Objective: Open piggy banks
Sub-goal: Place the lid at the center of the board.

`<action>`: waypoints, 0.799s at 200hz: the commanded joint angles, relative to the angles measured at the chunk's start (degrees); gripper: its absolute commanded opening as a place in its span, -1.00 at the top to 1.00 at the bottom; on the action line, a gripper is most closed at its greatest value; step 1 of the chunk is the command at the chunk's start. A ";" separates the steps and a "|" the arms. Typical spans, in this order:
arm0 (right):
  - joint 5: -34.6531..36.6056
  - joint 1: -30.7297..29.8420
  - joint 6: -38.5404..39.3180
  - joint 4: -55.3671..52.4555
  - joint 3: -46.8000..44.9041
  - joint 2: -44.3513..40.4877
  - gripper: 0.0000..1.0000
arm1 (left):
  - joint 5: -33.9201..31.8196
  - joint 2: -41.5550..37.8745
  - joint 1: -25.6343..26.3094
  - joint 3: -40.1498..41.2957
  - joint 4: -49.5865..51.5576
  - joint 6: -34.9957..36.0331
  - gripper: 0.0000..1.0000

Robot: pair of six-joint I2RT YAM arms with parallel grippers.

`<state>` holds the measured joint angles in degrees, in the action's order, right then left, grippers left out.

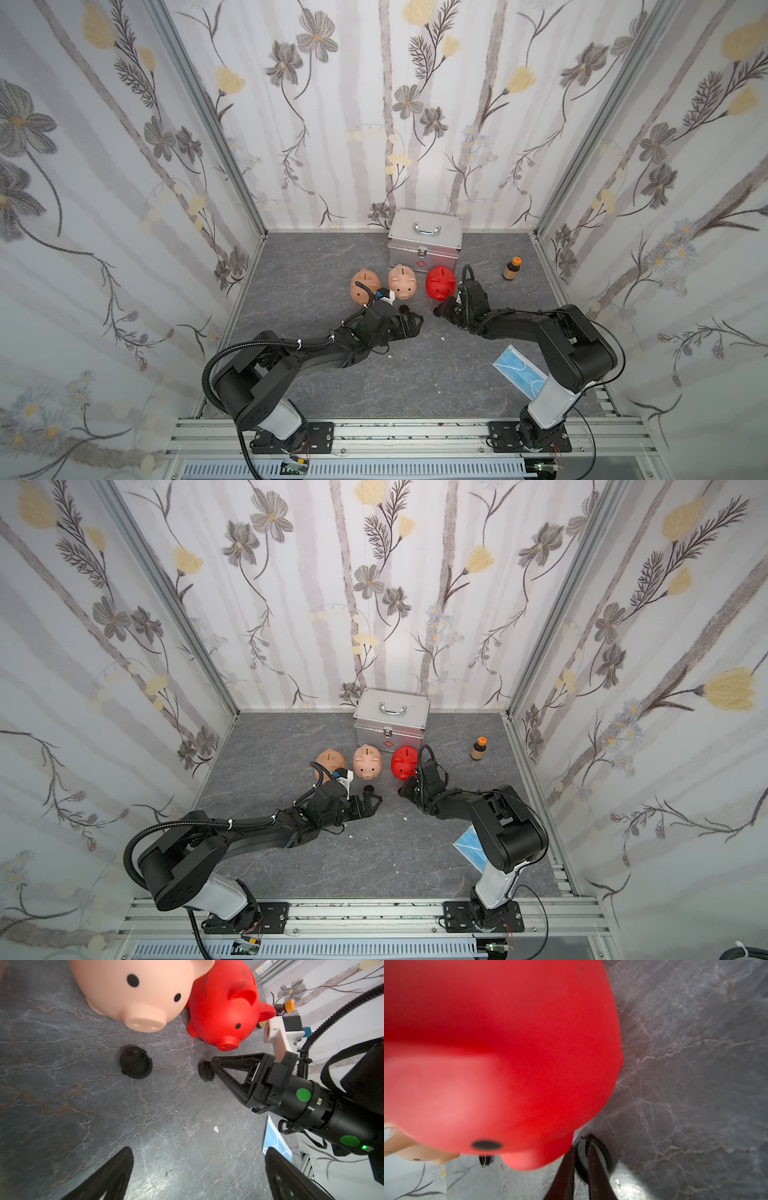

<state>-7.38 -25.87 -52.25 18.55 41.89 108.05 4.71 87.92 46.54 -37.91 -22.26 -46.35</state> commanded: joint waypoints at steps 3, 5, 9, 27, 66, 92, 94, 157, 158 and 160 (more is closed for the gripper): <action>0.20 -0.06 0.13 1.29 0.39 -0.99 0.66 | -0.58 -0.66 -0.02 0.02 -0.30 0.36 -1.00; 0.11 -0.04 0.17 1.31 0.39 -1.17 0.65 | -0.62 -0.63 0.00 0.03 -0.30 0.38 -1.00; -0.04 -0.06 0.22 1.34 0.41 -1.38 0.65 | -0.69 -0.73 -0.05 0.03 -0.16 0.45 -1.00; -0.37 -0.05 0.37 1.68 -0.46 -4.26 0.60 | -1.18 -1.89 0.06 -0.31 1.28 1.20 -1.00; 4.18 -0.59 1.91 -1.77 -6.01 -17.06 0.23 | -8.01 -10.50 1.00 -0.07 11.07 6.51 -1.00; 11.32 -0.67 3.27 -5.82 -9.45 -27.79 -0.24 | -15.95 -19.00 0.79 1.87 17.64 10.05 -1.00; 11.75 -0.63 3.41 -6.05 -9.59 -28.46 -0.26 | -16.51 -19.60 0.75 1.94 18.09 10.45 -1.00; 29.36 0.03 7.44 -10.49 -7.62 -38.91 -0.99 | -31.29 -35.89 -7.11 6.97 20.06 19.93 -1.00; 29.88 0.03 7.34 -10.61 -7.53 -38.94 -0.99 | -31.18 -36.07 -7.36 7.10 19.80 20.13 -1.00; 30.58 0.07 7.23 -10.87 -7.39 -39.03 -0.99 | -30.99 -36.42 -7.81 7.49 19.27 20.70 -1.00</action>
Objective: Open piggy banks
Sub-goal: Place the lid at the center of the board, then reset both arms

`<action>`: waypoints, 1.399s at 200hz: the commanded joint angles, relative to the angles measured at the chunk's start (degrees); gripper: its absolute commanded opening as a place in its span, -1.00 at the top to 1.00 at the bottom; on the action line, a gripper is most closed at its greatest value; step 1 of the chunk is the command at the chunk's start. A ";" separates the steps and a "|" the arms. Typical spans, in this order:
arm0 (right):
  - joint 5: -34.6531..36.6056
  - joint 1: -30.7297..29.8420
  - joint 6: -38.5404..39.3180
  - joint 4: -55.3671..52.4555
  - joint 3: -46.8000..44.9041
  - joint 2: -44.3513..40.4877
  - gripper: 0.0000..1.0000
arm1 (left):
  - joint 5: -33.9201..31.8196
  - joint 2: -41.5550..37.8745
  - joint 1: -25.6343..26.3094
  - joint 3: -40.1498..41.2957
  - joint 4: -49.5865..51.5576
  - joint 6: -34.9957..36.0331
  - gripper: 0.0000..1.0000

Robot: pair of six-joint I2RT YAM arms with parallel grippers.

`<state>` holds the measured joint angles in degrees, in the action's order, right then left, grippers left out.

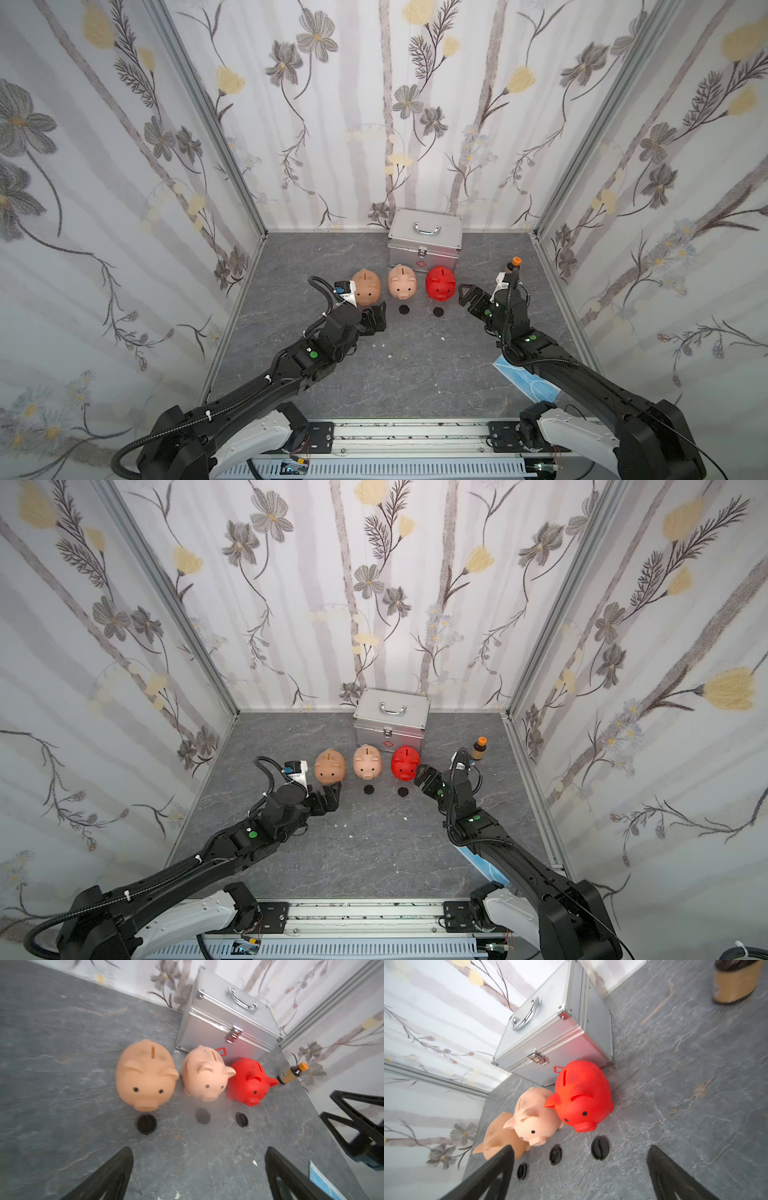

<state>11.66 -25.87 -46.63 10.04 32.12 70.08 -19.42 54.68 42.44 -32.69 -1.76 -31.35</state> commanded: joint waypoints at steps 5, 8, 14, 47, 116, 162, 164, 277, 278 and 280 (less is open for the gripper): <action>13.84 0.11 1.42 -2.70 2.62 -1.36 -0.99 | -6.62 -3.80 -4.90 3.00 -2.69 6.77 -1.00; 15.50 0.20 1.50 -2.55 2.64 -1.62 -0.99 | -6.88 -4.03 -5.59 3.32 -3.18 7.31 -1.00; 17.41 0.41 2.22 -1.58 2.37 -2.14 -0.99 | -7.79 -4.74 -6.95 4.08 -4.19 7.99 -1.00; 21.17 1.98 11.65 7.85 -0.15 -3.06 -0.99 | -9.24 -6.43 -14.01 8.24 -11.60 16.62 -1.00; 19.18 10.58 27.88 16.44 -1.37 0.42 -0.99 | -1.64 -5.53 -28.45 17.63 -24.99 27.40 -1.00; 15.95 17.77 33.11 21.88 -4.54 3.64 -1.00 | 4.43 8.59 -34.21 19.02 -37.39 30.01 -1.00; 15.26 18.13 33.10 21.47 -4.33 3.65 -1.00 | 4.53 9.42 -34.29 18.92 -37.98 30.03 -1.00; -3.76 27.19 40.81 51.05 -16.31 12.89 -1.00 | 16.99 34.70 -44.15 11.39 -51.78 27.76 -1.00; -3.76 27.19 40.82 51.40 -16.39 13.02 -1.00 | 16.93 34.70 -44.13 11.36 -51.69 27.80 -1.00; -3.80 27.19 40.83 52.16 -16.87 13.16 -1.00 | 16.84 34.75 -44.11 11.40 -51.81 27.79 -1.00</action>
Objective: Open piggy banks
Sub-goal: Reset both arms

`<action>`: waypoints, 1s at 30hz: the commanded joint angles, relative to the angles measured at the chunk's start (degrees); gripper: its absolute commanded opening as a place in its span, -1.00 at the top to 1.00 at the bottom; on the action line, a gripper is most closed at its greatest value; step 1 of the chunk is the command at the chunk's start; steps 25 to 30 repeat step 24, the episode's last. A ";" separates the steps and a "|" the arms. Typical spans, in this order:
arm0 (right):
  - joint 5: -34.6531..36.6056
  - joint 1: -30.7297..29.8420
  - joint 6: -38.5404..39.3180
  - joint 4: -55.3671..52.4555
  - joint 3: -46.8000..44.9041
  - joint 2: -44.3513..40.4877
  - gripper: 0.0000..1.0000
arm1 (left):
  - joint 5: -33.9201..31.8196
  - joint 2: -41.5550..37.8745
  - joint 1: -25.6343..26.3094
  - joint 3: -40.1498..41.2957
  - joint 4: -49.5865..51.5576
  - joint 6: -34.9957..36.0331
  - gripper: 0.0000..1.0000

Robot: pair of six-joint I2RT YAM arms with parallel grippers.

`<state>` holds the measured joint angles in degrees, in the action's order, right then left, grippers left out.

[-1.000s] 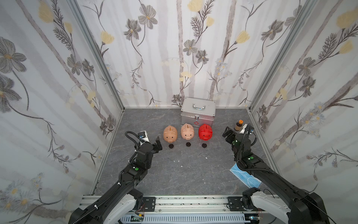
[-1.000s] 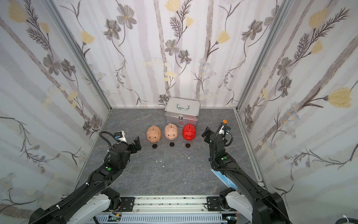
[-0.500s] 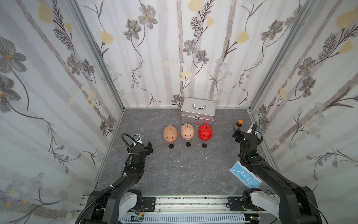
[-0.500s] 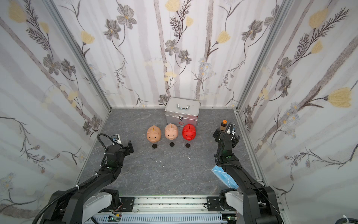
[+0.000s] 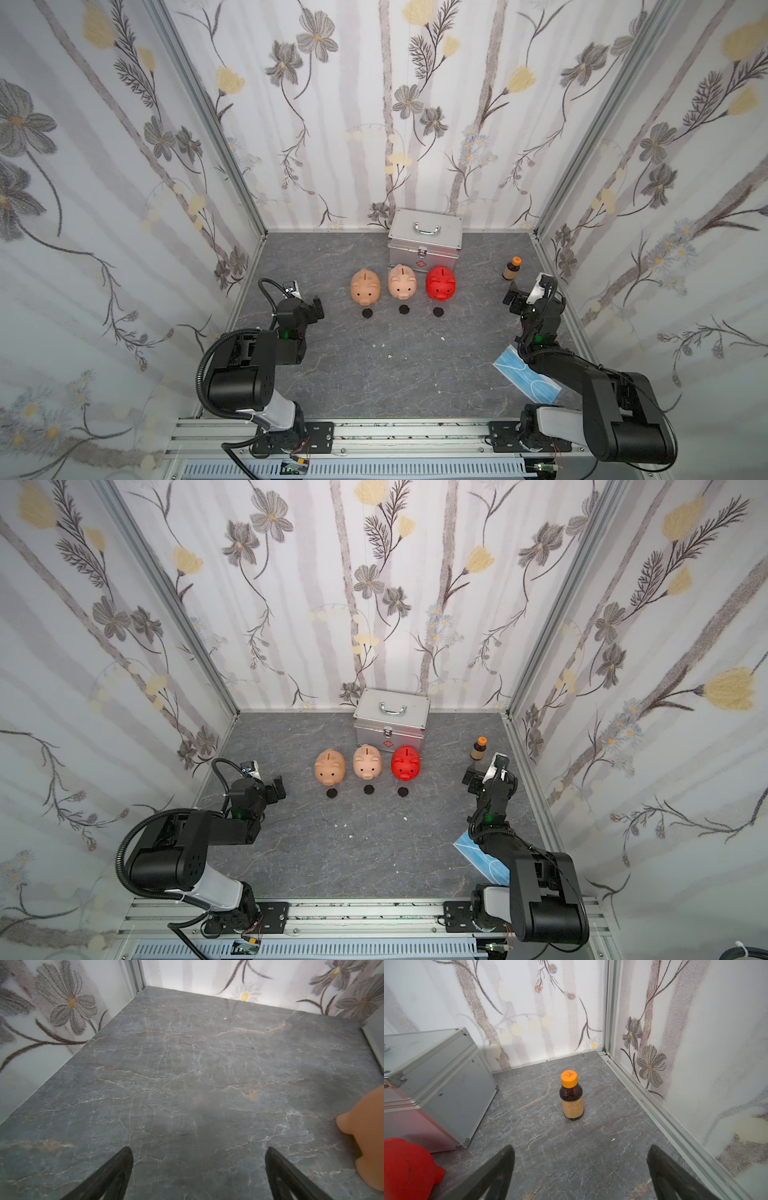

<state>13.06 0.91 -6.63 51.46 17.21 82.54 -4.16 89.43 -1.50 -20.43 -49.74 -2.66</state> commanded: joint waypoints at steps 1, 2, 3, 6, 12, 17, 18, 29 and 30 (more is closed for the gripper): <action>-5.26 0.41 0.83 11.19 -2.16 0.78 -1.00 | 1.56 0.11 -0.13 -0.85 -4.08 -0.84 -1.00; -5.85 0.49 1.03 13.35 -3.14 1.41 -1.00 | 1.21 0.53 -0.02 -0.69 -5.18 -0.72 -1.00; -6.73 0.42 1.54 16.26 -4.14 2.35 -1.00 | 1.20 0.08 0.00 -0.86 -4.04 -0.77 -1.00; -8.66 0.41 2.46 16.31 -3.98 2.52 -0.99 | -3.94 0.27 1.58 -0.84 -4.43 -0.22 -1.00; -7.74 -0.24 2.84 15.69 -3.96 2.04 -0.99 | -6.66 0.51 2.95 -0.96 -4.71 0.62 -1.00; -7.79 -0.22 2.88 15.66 -3.94 2.18 -1.00 | -6.74 0.53 2.98 -0.97 -4.71 0.62 -1.00; -7.76 -0.21 2.86 15.83 -3.94 2.18 -1.00 | -6.74 0.52 2.96 -0.98 -4.69 0.60 -1.00; -8.88 -0.03 3.16 15.72 -4.05 1.92 -0.99 | -6.65 0.53 2.97 -1.01 -4.67 0.63 -1.00; -8.88 -0.03 3.16 15.72 -4.05 1.92 -0.99 | -6.65 0.53 2.97 -1.01 -4.67 0.63 -1.00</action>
